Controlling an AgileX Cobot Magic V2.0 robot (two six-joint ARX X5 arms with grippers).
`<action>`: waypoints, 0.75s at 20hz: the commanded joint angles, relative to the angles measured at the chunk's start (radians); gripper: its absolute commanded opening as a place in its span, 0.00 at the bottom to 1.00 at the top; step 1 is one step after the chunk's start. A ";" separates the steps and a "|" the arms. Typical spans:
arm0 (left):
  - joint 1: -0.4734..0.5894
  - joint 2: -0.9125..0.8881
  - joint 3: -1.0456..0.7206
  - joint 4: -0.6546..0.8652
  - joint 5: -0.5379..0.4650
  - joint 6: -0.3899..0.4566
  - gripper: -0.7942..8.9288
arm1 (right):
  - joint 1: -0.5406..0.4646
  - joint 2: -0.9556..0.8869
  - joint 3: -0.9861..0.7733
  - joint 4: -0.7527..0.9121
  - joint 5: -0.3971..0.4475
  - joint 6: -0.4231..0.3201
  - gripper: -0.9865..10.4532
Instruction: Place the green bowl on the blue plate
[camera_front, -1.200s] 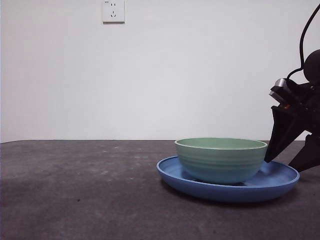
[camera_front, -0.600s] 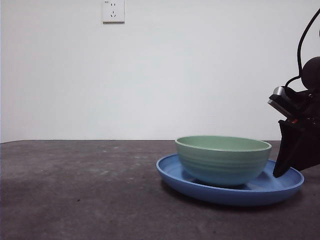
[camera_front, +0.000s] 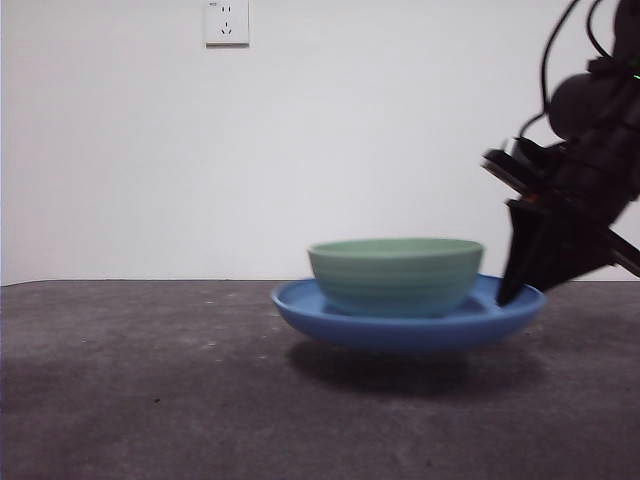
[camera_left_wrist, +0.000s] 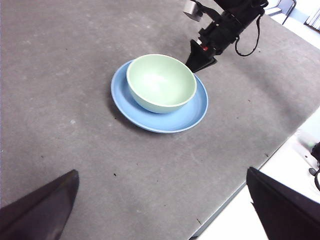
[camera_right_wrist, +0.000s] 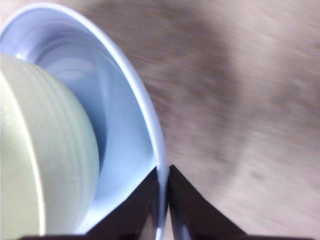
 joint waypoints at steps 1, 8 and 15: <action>-0.008 0.003 0.011 0.008 -0.002 -0.002 0.69 | 0.062 0.018 0.040 0.011 0.033 0.068 0.10; -0.008 0.003 0.011 0.008 -0.002 -0.003 0.69 | 0.197 0.020 0.043 0.134 0.040 0.188 0.10; -0.008 0.003 0.011 0.008 -0.002 -0.003 0.69 | 0.229 0.084 0.043 0.157 0.054 0.214 0.10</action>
